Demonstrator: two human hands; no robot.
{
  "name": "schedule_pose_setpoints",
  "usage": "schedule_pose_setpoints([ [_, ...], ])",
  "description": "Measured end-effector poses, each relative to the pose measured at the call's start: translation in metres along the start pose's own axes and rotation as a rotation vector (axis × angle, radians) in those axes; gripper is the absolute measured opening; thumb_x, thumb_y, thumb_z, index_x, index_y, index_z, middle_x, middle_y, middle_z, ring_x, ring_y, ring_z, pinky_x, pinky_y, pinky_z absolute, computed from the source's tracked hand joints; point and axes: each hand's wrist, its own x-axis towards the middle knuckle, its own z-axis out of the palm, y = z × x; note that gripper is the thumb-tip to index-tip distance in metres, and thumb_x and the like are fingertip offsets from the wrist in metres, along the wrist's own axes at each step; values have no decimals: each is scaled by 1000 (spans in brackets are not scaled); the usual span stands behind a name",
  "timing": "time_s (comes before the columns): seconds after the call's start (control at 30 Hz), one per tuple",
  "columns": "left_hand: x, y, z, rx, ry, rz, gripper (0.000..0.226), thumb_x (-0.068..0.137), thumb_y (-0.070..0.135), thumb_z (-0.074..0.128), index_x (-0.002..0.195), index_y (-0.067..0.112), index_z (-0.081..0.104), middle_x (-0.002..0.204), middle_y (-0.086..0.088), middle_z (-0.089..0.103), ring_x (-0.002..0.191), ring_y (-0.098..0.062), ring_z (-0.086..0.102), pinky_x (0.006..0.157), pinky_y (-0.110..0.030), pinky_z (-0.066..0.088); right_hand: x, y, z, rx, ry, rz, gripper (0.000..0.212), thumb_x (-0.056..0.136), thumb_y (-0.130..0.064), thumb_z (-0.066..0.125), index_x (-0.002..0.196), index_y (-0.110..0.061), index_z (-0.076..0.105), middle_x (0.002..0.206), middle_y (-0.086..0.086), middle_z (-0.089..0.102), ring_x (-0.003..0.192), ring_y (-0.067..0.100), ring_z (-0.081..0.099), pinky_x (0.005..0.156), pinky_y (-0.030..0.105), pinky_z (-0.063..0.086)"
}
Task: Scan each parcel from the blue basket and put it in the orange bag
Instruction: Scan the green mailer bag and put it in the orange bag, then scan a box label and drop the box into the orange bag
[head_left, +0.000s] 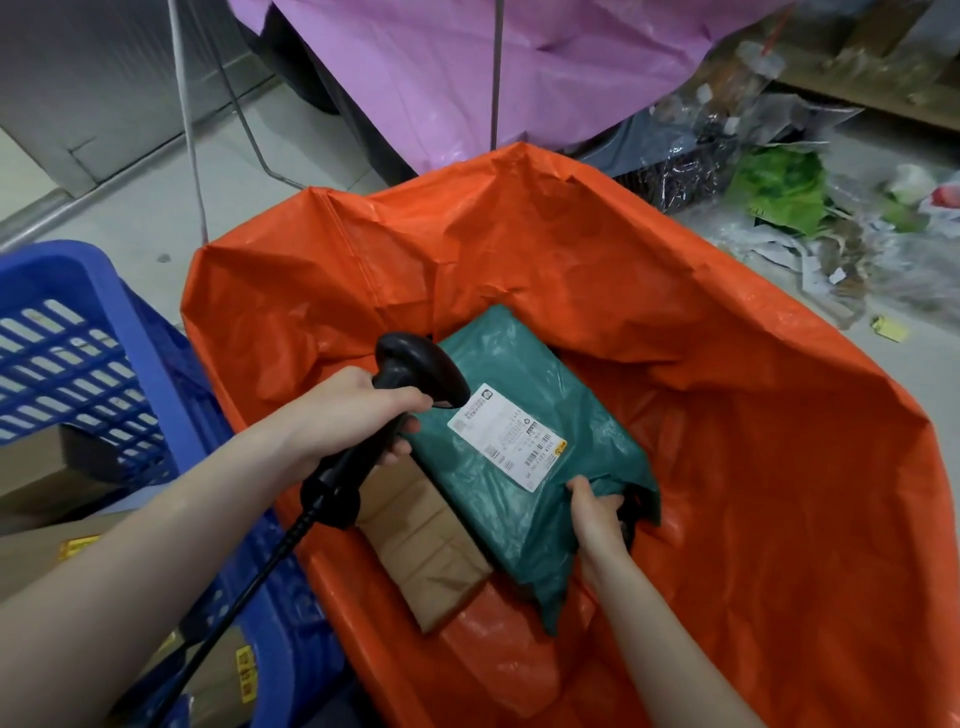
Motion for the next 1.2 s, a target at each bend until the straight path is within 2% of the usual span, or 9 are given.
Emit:
schedule_pose_setpoints([
  [0.07, 0, -1, 0, 15, 9, 4, 18, 89, 20, 63, 95, 4, 66, 81, -9, 64, 58, -17, 59, 50, -21, 51, 8, 0, -2, -73, 16, -7, 69, 93, -20, 54, 147, -2, 16, 144, 18, 40, 131, 29, 39, 100, 29, 32],
  [0.2, -6, 0, 0, 0, 21, 22, 21, 89, 20, 62, 98, 1, 64, 82, -10, 65, 61, -20, 59, 50, -21, 50, -1, -9, 1, -194, 35, -58, 79, 86, -28, 63, 147, -2, 18, 149, 19, 31, 134, 34, 35, 106, 36, 30],
  [0.37, -25, 7, -6, -52, 58, 130, 17, 90, 19, 61, 97, 4, 63, 86, -7, 64, 46, -6, 58, 47, -18, 48, -26, -37, 8, -326, -25, -223, 87, 85, -32, 65, 150, -5, 15, 154, 18, 17, 140, 34, 23, 114, 39, 23],
  [0.63, -85, 16, -37, -75, 206, 259, 16, 89, 15, 60, 78, 3, 61, 73, -16, 59, 39, -6, 52, 40, -15, 43, -113, -107, 13, -289, -108, -511, 77, 86, -30, 60, 150, -13, 21, 150, 11, 26, 135, 27, 34, 110, 35, 29],
  [0.87, -154, 14, -73, -76, 307, 355, 17, 89, 18, 60, 84, 2, 64, 75, -12, 65, 50, -13, 56, 52, -24, 49, -205, -147, 15, -240, -171, -712, 72, 84, -27, 62, 146, -14, 28, 143, 10, 35, 127, 25, 41, 104, 32, 34],
  [0.97, -190, 10, -91, -111, 364, 389, 15, 89, 18, 59, 81, 6, 62, 54, 5, 63, 42, -6, 54, 44, -16, 45, -247, -158, 19, -259, -214, -777, 69, 83, -26, 63, 143, -14, 32, 140, 11, 40, 126, 25, 43, 107, 37, 36],
  [1.03, -215, 5, -105, -130, 411, 401, 17, 89, 20, 60, 81, 6, 63, 44, 6, 57, 41, -7, 53, 43, -15, 43, -275, -163, 23, -270, -249, -826, 63, 82, -26, 63, 139, -14, 38, 136, 11, 44, 121, 25, 47, 105, 39, 39],
  [1.1, -239, -3, -122, -130, 463, 409, 19, 88, 23, 61, 80, 6, 64, 47, 2, 57, 45, -10, 54, 47, -17, 44, -302, -168, 29, -287, -290, -892, 53, 83, -22, 63, 133, -12, 46, 128, 10, 52, 110, 21, 55, 95, 26, 44],
  [1.2, -274, -21, -149, -138, 518, 422, 19, 88, 24, 61, 82, 7, 65, 56, -6, 59, 50, -14, 56, 54, -22, 46, -345, -171, 42, -328, -402, -971, 34, 86, -18, 60, 119, -11, 56, 102, 0, 58, 69, 2, 52, 54, 8, 40],
])
